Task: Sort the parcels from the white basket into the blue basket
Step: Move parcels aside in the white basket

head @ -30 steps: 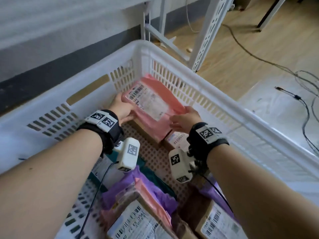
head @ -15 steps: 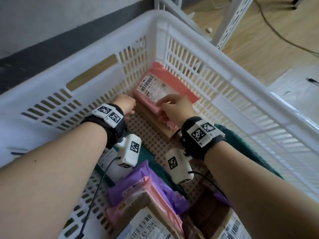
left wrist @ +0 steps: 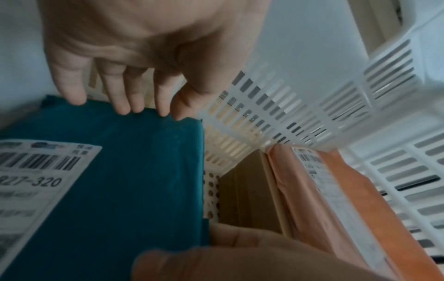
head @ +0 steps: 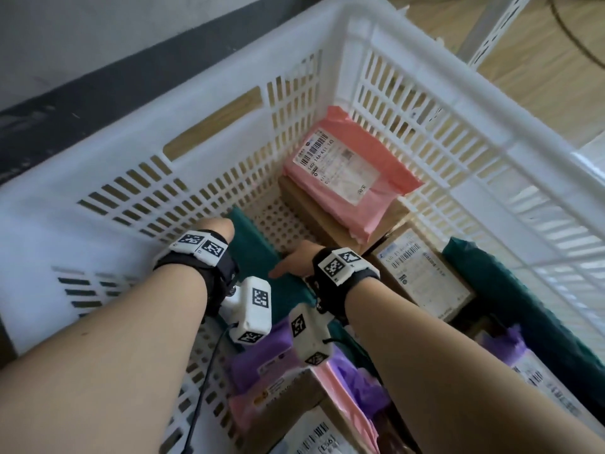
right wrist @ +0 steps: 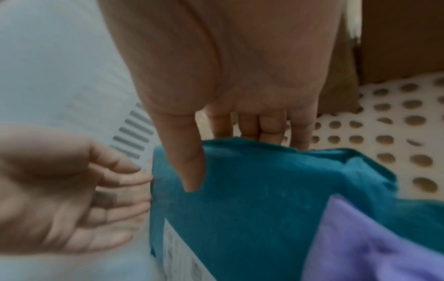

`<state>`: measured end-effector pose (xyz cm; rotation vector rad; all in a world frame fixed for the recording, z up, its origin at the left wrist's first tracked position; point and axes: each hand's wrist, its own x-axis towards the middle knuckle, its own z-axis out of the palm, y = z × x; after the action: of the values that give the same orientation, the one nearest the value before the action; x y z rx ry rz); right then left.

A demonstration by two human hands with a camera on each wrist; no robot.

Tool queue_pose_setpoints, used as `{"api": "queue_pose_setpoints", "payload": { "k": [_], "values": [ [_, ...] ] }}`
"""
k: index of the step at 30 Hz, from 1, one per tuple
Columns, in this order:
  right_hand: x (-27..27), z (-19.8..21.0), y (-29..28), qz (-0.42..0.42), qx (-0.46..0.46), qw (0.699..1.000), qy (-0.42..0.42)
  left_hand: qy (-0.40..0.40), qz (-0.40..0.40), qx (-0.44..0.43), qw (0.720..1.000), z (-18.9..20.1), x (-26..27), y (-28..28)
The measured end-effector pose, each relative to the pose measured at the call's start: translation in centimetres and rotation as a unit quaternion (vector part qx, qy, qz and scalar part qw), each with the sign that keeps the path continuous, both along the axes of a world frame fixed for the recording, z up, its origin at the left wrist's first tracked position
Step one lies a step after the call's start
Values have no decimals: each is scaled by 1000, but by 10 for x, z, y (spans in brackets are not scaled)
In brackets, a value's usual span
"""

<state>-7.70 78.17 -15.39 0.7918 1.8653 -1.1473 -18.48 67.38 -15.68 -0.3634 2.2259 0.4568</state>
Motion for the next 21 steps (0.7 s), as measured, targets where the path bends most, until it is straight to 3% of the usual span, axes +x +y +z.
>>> {"api": "queue_pose_setpoints", "payload": {
  "k": [2,4,8,12,16,18,21],
  "values": [
    [-1,6,-4,29,30,999,5,7,-41,-39,998,0,-4,-2],
    [-2,14,-5,37,52,998,12,34,-84,-23,996,11,-2,-4],
    [-3,42,10,-35,69,995,67,58,-110,-40,991,37,1,-2],
    [8,80,17,-68,91,984,134,68,-196,-40,977,63,10,-5],
    [20,121,10,-48,116,971,203,63,-273,-28,960,91,16,-15],
    [27,143,9,-64,130,962,232,76,-275,-21,958,106,21,-22],
    [42,173,13,-83,131,950,270,96,-140,102,980,128,36,-27]
  ]
}}
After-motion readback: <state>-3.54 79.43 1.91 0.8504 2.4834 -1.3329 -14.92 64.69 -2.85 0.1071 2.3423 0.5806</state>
